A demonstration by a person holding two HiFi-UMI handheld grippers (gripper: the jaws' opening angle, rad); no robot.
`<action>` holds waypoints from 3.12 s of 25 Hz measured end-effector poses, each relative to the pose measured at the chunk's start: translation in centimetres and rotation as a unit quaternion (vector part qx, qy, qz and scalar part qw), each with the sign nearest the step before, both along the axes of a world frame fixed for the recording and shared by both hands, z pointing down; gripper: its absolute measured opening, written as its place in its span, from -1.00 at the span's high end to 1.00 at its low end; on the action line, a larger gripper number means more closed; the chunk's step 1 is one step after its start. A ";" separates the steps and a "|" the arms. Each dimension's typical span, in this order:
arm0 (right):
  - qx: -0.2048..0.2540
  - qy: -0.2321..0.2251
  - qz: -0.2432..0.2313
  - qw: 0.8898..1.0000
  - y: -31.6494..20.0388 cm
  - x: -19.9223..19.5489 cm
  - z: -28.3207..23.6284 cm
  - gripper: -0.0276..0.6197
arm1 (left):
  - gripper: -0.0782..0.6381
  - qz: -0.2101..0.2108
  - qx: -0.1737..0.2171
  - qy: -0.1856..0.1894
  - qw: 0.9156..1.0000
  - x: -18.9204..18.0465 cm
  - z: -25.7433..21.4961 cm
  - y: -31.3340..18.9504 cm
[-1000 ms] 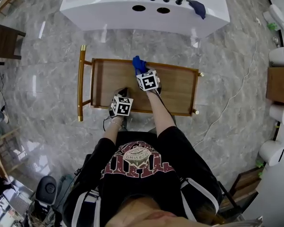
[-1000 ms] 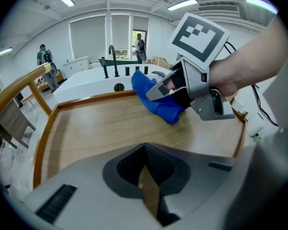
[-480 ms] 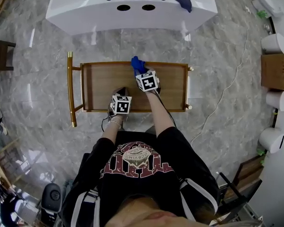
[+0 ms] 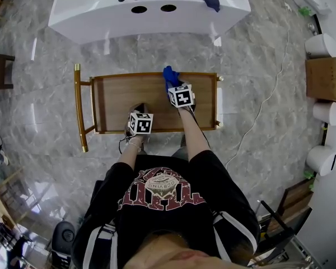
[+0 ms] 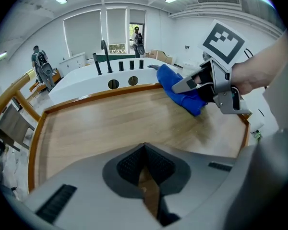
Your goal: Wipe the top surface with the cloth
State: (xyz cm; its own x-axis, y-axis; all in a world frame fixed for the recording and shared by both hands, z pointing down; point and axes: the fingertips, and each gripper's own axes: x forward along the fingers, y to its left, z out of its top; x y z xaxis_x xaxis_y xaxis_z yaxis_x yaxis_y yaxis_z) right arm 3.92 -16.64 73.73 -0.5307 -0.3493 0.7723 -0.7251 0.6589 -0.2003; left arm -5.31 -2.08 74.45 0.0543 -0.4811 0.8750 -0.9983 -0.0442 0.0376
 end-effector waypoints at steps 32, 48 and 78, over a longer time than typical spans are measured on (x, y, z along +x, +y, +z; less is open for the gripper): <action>0.010 0.031 0.053 0.998 -3.3 10.6 -0.1 0.64 | 0.64 0.019 -0.012 -0.021 1.000 0.3 -0.1 0.0; 0.014 0.057 0.092 0.994 -5.1 16.2 0.1 0.64 | 0.64 0.019 -0.011 -0.025 0.999 0.3 0.1 0.1; -0.047 0.130 0.103 0.985 -0.2 20.8 0.1 0.64 | 0.64 0.022 -0.017 -0.024 0.999 0.5 0.1 0.2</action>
State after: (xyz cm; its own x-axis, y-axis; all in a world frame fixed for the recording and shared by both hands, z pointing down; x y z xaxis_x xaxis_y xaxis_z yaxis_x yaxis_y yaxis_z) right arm 24.74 -16.81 73.80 -0.2364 -0.3497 0.9066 -0.8765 0.4795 -0.0436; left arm -4.81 -1.91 74.55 0.0323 -0.4499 0.8925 -0.9961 -0.0875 -0.0081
